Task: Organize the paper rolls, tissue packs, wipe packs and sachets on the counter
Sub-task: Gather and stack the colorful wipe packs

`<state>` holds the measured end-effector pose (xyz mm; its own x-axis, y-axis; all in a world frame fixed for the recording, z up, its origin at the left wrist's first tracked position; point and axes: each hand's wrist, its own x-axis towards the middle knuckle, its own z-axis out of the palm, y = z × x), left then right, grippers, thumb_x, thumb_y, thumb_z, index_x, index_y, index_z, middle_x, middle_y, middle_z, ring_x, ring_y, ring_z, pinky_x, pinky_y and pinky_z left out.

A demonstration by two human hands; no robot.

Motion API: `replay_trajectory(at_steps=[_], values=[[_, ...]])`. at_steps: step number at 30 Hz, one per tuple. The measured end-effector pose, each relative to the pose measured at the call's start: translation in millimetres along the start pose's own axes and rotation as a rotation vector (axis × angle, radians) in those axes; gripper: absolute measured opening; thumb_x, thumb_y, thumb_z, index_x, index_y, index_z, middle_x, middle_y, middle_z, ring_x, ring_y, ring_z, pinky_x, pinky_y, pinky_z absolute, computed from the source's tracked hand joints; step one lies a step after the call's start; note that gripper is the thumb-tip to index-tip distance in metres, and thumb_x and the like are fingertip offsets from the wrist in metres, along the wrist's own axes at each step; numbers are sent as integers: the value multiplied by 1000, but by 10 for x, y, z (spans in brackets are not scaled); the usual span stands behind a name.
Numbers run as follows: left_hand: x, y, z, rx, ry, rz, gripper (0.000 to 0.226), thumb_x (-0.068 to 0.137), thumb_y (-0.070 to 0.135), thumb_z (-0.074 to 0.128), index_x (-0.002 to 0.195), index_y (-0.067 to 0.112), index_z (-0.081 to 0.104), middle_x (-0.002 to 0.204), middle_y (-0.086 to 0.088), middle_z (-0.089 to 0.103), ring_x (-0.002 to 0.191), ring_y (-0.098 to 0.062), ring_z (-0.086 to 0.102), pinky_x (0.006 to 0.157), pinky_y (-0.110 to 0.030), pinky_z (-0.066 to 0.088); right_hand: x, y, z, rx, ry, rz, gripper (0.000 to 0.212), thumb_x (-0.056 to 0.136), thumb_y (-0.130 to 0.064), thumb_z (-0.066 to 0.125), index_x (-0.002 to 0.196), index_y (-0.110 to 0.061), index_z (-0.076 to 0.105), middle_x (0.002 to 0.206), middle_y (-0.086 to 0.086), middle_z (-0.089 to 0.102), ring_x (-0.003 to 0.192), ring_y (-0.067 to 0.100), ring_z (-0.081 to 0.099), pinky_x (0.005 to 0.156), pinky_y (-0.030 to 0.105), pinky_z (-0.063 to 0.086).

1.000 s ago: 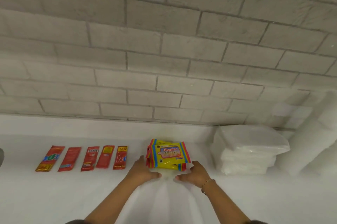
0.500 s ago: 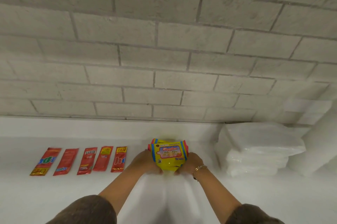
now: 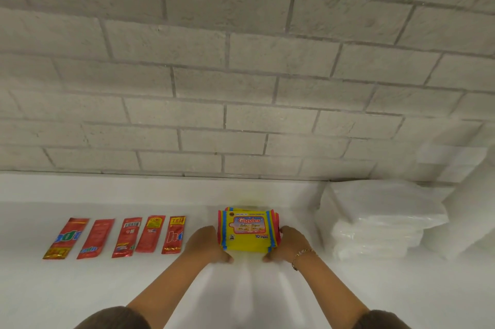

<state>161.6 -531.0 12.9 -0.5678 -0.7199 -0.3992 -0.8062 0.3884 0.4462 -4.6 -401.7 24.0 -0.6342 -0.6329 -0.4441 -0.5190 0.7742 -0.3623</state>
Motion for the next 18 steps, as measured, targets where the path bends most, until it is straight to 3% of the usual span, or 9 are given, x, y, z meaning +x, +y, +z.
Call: replay_trajectory(at_steps=[2, 5, 11, 16, 18], values=[[18, 26, 12, -65, -53, 29, 65, 55, 45, 84, 107, 20, 55, 104, 2, 66, 95, -16, 63, 76, -22, 49, 11, -36, -11, 49, -39, -26, 76, 52, -44, 86, 115, -19, 52, 115, 1, 62, 107, 21, 61, 83, 30, 54], [31, 109, 7, -103, -50, 70, 72, 54, 36, 86, 116, 20, 55, 108, 0, 68, 92, -17, 67, 78, -25, 54, 34, -129, 4, 48, -31, -71, 78, 52, -40, 88, 118, -19, 52, 118, 3, 62, 110, 22, 60, 91, 34, 53], [60, 168, 47, -16, 37, 28, 72, 54, 34, 85, 115, 16, 52, 111, -2, 65, 104, -20, 62, 82, -26, 50, 73, -180, 88, -27, 30, -74, 66, 58, -28, 85, 116, -17, 55, 118, 4, 64, 109, 23, 62, 91, 35, 53], [93, 169, 129, 40, 118, 64, 47, 64, 33, 79, 106, 21, 64, 107, -1, 68, 100, -19, 64, 75, -23, 46, 102, -102, 77, -78, 75, -61, 50, 67, -25, 78, 111, -15, 58, 115, 3, 65, 106, 20, 62, 89, 31, 52], [96, 115, 130, 20, 121, 61, 46, 64, 37, 79, 105, 21, 64, 102, 2, 68, 99, -17, 64, 73, -22, 44, 96, -58, 60, -109, 72, -61, 50, 68, -29, 77, 112, -17, 57, 115, 2, 65, 107, 20, 61, 92, 32, 50]])
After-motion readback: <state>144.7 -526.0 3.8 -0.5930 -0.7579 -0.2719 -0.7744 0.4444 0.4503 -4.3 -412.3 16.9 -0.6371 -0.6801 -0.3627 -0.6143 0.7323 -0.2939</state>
